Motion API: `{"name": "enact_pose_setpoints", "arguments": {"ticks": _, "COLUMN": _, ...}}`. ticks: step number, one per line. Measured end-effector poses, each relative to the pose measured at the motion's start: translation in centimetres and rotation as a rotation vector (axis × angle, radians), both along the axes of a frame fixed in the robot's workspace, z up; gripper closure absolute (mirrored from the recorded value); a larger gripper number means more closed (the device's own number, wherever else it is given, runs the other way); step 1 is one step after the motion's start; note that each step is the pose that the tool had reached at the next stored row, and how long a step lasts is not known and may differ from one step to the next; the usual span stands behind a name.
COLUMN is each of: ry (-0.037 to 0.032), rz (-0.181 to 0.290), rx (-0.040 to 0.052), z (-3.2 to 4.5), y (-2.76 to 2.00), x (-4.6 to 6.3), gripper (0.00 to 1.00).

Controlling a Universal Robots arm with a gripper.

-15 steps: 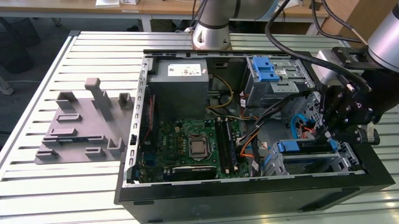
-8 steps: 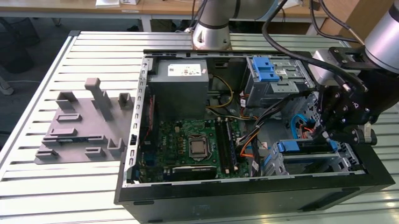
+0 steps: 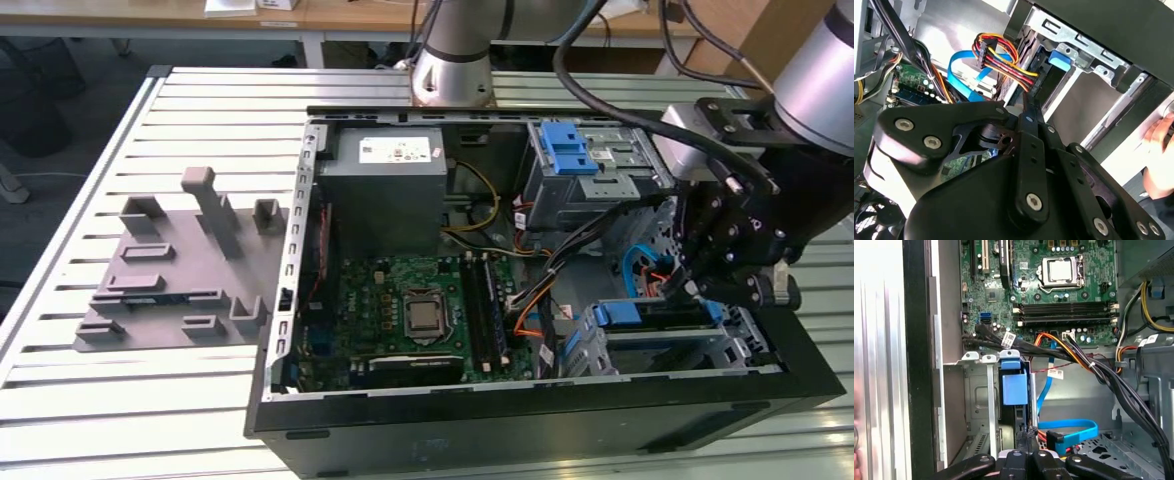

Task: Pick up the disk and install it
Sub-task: 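Insert the second disk wire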

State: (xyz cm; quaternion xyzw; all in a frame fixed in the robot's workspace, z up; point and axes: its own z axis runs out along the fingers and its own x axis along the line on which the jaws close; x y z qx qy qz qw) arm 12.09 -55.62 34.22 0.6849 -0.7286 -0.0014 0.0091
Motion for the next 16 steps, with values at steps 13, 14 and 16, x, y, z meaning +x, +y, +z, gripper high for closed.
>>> {"name": "enact_pose_setpoints", "arguments": {"ticks": 13, "ry": 0.0006, "rz": 0.001, "rx": 0.031, "z": 1.24, "y": -0.01, "x": -0.7, "gripper": 0.89}}
{"name": "enact_pose_setpoints", "arguments": {"ticks": 14, "ry": 0.0006, "rz": 0.001, "rx": 0.0329, "z": 1.39, "y": -0.01, "x": -0.8, "gripper": 0.89}}
{"name": "enact_pose_setpoints", "arguments": {"ticks": 16, "ry": 0.0006, "rz": 0.001, "rx": 0.0349, "z": 1.62, "y": 0.0, "x": -0.9, "gripper": 0.89}}
